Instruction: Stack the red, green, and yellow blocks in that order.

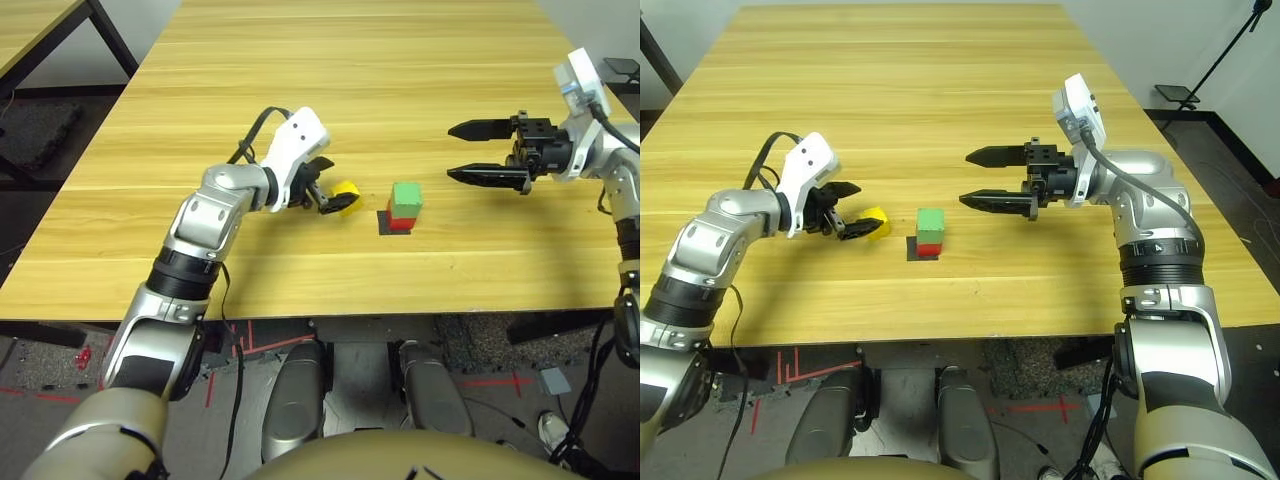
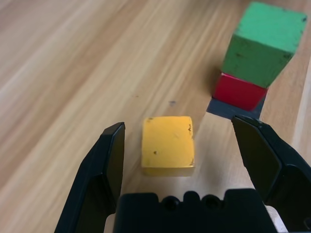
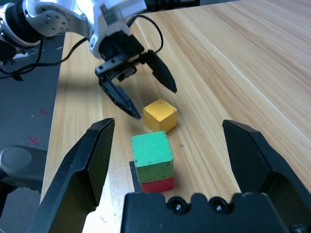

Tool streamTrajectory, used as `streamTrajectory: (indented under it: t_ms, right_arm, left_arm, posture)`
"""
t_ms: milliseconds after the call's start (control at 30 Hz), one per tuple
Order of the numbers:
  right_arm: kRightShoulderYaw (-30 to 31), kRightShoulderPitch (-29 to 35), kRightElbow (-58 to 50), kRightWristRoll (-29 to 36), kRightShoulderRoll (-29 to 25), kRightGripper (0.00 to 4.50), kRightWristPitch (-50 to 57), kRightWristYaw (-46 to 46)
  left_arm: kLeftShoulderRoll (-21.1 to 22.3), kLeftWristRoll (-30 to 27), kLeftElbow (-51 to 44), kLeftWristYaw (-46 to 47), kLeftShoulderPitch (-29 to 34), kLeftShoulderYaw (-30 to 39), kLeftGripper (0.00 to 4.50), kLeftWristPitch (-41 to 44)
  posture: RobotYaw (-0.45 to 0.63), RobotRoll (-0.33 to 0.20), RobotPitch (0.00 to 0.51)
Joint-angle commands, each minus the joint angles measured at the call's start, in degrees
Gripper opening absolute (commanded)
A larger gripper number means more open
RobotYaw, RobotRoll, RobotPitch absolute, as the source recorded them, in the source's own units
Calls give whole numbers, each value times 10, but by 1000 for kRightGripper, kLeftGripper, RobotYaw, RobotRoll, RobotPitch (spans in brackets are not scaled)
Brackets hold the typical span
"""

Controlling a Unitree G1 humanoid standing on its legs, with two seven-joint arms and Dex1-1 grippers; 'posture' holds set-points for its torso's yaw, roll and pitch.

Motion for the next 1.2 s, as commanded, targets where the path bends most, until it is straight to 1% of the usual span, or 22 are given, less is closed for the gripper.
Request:
streamTrajectory:
  t_ms: [33,233,300,367,467,500,533,667,800,933,1000,1133,1200]
  right_arm:
    - [6,7,-14,0,-1,4500,7,2]
    - [4,16,-28,3,3,4500,16,-5]
    - [3,18,-32,3,4,4500,18,-8]
    - [2,20,-33,3,5,4500,17,-9]
    - [1,23,-34,3,6,4500,16,-11]
    - [1,24,-35,3,6,4500,17,-12]
    - [1,25,-36,4,6,4500,17,-12]
    - [0,31,-39,4,1,4500,19,-9]
    - [0,39,-45,5,-5,4500,25,-6]
    - [0,52,-62,11,-10,4500,48,-7]
    - [0,58,-72,13,-12,4500,54,-5]
    - [-2,62,-82,13,-13,4500,59,-7]
    - [-4,63,-85,13,-13,4500,62,-10]
  left_arm:
    - [-8,17,41,3,0,-16,4480,-28]
    - [-22,24,93,7,6,-14,4480,-48]
    - [-24,28,111,8,9,-15,4082,-66]
    - [-29,25,118,14,11,-9,3585,-67]
    - [-29,18,102,16,10,-2,2421,-55]
    - [-26,14,88,14,7,1,2129,-46]
    - [-19,10,71,8,5,2,1942,-32]
    - [5,-13,-3,-11,-21,18,1949,13]
    - [34,-40,-61,-50,-70,16,1949,62]
    - [29,-87,-98,-91,-122,5,1949,110]
    - [17,-99,-90,-106,-139,-6,1949,115]
    - [-16,-80,-6,-147,-178,-48,1949,50]
    - [-32,-74,28,-156,-192,-56,1949,30]
  posture:
    - [193,-88,113]
    - [186,-85,114]
    - [184,-84,114]
    - [186,-83,113]
    - [191,-79,114]
    - [193,-77,114]
    - [194,-77,115]
    - [200,-71,117]
    - [206,-59,116]
    - [206,-55,114]
    - [203,-54,112]
    - [185,-53,112]
    - [182,-52,112]
